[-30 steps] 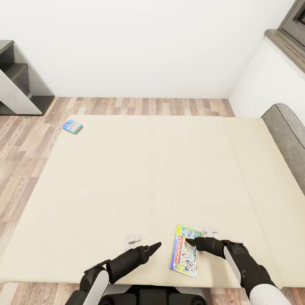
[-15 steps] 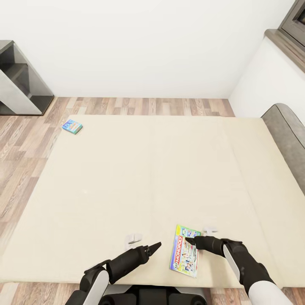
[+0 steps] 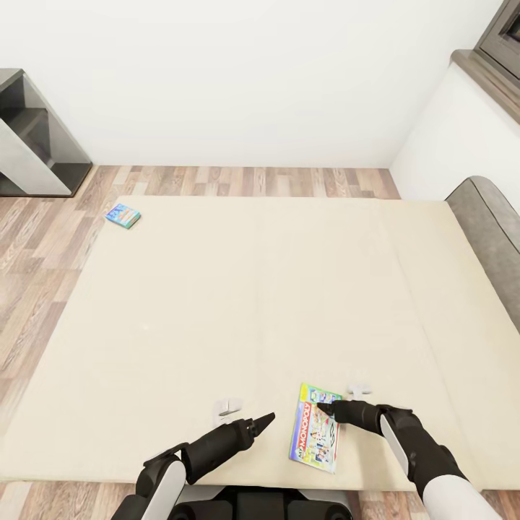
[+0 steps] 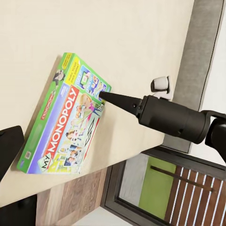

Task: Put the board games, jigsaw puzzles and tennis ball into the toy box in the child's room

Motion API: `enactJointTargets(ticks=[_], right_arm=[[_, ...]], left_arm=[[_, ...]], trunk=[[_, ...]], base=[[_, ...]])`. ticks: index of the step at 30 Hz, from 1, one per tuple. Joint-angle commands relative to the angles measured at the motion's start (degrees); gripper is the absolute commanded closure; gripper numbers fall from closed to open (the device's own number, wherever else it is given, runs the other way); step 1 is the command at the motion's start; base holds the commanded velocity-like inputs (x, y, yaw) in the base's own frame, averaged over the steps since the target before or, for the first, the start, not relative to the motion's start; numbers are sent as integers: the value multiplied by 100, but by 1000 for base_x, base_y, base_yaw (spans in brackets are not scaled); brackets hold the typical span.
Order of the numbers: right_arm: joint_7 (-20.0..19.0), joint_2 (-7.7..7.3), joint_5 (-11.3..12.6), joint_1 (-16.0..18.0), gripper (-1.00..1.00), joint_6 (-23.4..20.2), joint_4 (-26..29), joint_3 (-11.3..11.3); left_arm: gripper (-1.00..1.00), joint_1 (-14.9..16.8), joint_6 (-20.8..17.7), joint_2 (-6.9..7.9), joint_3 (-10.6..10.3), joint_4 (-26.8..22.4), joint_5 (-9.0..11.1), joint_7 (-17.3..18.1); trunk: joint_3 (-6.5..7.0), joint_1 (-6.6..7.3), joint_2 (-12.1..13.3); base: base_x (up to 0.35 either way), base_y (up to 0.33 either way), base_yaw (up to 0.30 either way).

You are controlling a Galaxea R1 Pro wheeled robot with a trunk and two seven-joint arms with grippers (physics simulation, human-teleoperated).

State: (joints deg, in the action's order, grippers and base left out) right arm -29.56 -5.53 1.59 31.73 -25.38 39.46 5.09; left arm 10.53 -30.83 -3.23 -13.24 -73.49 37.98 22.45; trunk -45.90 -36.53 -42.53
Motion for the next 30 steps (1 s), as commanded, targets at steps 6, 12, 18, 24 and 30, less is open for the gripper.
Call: enactJointTargets(ticks=[6,12,18,24,30], right_arm=[[99,0,20,84,-100,-40,-131,18],[151,-5,23,170,-100,-33,-267,21],[173,-13,24,219,-100,-31,-327,25],[180,-16,25,237,-100,-30,-347,26],[184,-17,25,246,-100,-29,-358,31]], left_arm=[[-100,1,-47,3,6,-1,44,-4],[-100,1,-47,5,6,0,43,-4],[-100,1,-46,6,6,1,43,-4],[-100,1,-46,7,6,1,43,-4],[-100,1,-46,7,6,1,43,-4]], trunk=[[-4,-1,-4],[-4,-1,-4],[-4,-1,-4],[-4,-1,-4],[-4,-1,-4]], base=[[0,0,0],[0,0,0],[0,0,0],[0,0,0],[0,0,0]])
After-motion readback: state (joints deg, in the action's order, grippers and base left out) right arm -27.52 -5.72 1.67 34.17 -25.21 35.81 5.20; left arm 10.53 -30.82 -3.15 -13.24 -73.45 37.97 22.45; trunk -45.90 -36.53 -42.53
